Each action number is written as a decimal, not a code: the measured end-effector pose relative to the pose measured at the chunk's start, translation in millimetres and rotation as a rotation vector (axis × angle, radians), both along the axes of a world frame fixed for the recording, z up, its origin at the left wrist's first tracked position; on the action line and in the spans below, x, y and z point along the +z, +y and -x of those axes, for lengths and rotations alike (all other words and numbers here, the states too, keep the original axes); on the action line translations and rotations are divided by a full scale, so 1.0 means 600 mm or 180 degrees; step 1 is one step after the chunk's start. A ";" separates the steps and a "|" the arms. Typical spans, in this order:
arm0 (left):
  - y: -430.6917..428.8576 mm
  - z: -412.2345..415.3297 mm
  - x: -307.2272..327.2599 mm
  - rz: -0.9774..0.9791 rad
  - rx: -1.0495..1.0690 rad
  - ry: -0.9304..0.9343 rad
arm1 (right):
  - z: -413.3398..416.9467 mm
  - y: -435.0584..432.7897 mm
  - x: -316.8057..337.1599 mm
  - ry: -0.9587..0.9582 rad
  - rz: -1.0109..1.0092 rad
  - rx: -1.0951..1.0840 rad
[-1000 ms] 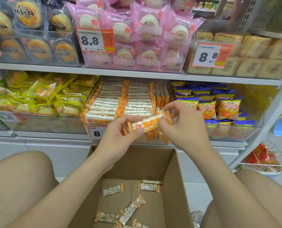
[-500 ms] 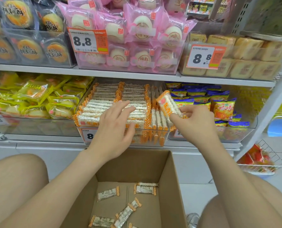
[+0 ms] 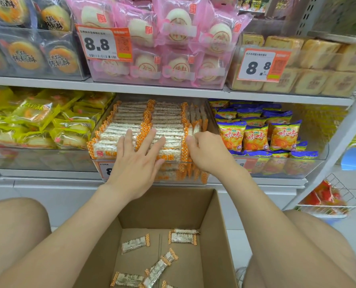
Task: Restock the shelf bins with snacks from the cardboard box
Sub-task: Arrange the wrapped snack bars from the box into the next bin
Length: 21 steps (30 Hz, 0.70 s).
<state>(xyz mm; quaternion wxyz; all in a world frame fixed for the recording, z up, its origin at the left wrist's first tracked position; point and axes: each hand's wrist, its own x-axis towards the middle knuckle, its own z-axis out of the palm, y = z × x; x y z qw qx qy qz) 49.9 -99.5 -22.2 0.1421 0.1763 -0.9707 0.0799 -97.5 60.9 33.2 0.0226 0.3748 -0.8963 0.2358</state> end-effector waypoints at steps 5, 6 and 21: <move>0.001 0.002 -0.002 -0.0068 -0.0089 0.0146 | -0.007 0.003 -0.002 -0.0046 -0.0148 0.0303; 0.002 0.002 -0.003 -0.0033 -0.0104 0.0150 | -0.006 0.002 -0.001 -0.0087 -0.0126 0.0341; 0.006 0.000 0.005 0.0019 -0.0010 0.0118 | 0.011 0.020 0.000 0.0019 -0.0339 0.1014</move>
